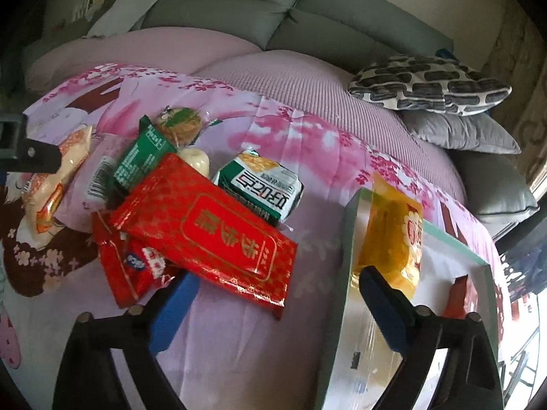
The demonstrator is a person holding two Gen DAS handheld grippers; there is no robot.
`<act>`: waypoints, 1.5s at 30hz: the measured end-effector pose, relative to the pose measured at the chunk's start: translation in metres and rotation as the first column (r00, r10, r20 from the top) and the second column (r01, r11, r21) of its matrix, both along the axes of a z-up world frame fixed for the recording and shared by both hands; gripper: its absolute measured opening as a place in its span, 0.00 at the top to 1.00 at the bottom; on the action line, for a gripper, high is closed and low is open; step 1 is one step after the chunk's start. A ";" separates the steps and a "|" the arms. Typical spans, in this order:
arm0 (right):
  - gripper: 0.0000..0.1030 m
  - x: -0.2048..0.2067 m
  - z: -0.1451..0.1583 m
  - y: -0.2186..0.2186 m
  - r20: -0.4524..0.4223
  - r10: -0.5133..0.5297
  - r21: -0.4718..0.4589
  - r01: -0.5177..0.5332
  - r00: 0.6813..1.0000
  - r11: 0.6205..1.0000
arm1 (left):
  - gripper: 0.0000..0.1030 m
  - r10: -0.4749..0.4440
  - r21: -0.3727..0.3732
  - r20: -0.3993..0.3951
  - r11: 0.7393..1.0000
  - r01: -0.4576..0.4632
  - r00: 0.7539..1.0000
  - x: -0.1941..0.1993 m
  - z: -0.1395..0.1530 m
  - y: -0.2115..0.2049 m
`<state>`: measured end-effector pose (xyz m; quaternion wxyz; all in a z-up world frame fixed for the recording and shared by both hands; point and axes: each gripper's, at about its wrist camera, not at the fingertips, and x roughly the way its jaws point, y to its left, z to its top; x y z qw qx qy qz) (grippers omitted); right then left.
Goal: Organize snacks
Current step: 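Move both tools back over the snack pile, then grasp the tan printed bread bag with left tool while right tool grasps the red stick packet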
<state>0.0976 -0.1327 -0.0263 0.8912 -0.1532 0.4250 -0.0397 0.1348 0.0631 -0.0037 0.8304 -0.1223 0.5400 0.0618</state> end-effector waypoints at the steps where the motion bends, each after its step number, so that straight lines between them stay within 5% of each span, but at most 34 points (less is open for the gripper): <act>1: 0.14 0.000 0.001 0.001 0.010 0.003 -0.001 -0.003 1.000 1.000 | 0.10 -0.001 -0.007 -0.002 1.000 0.001 1.000 0.001 -0.001 0.000; 6: 0.23 0.003 0.006 0.004 0.043 0.009 0.020 -0.010 0.999 1.000 | 0.29 -0.002 -0.048 -0.021 0.999 0.001 1.000 0.005 -0.010 0.000; 19: 0.61 0.026 0.007 0.015 0.046 0.041 0.064 -0.044 0.998 0.997 | 0.45 -0.015 -0.099 -0.055 0.995 0.009 0.998 0.012 -0.025 0.002; 21: 0.70 0.028 0.007 0.013 0.044 0.032 0.085 -0.036 0.999 0.996 | 0.54 -0.011 -0.104 -0.069 0.995 0.003 0.998 0.012 -0.029 0.004; 31: 0.80 0.022 0.019 -0.010 0.046 -0.036 0.195 0.027 0.998 0.980 | 0.68 0.001 -0.104 -0.037 0.995 -0.005 0.999 0.011 -0.024 0.006; 45: 0.89 -0.006 0.040 -0.062 0.018 -0.121 0.463 0.099 0.993 0.881 | 0.69 -0.008 -0.099 0.079 0.995 0.016 0.997 -0.004 0.016 -0.001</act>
